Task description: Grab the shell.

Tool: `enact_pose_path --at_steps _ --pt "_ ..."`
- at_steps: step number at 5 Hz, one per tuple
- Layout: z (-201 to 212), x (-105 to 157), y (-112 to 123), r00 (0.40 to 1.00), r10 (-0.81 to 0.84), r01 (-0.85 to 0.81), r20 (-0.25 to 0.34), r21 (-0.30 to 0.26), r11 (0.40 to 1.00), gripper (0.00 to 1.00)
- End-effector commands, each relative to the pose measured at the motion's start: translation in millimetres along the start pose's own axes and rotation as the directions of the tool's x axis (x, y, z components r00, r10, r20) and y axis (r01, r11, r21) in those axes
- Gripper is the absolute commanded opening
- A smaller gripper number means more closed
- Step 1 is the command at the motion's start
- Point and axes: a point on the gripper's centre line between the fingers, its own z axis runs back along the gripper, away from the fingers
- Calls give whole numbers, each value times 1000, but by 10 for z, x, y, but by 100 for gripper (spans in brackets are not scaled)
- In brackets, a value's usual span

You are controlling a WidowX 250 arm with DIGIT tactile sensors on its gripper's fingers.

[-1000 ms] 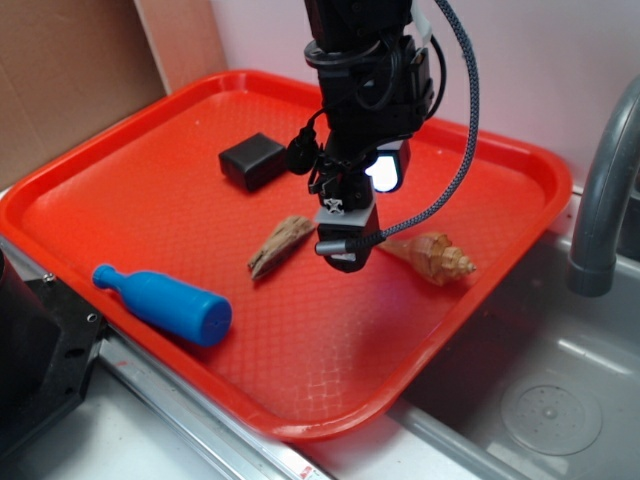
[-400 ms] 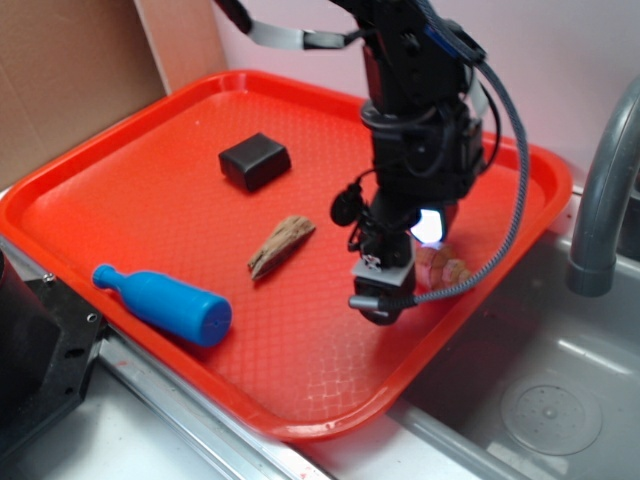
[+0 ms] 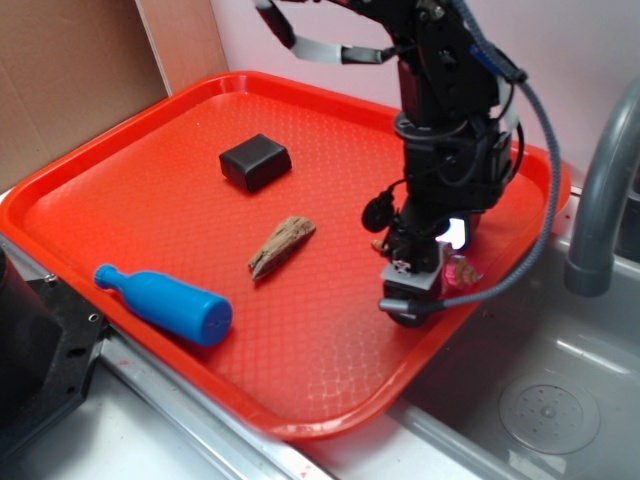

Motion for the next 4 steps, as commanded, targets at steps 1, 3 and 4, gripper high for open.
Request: enact_pose_path --at_steps 1,3,4 --pt "22 26 -162 1000 17 -17 -2 31 999 0" --pt "744 -680 -254 930 337 -349 144 64 935 0" --pt "963 -1100 -245 853 488 -502 183 35 864 0"
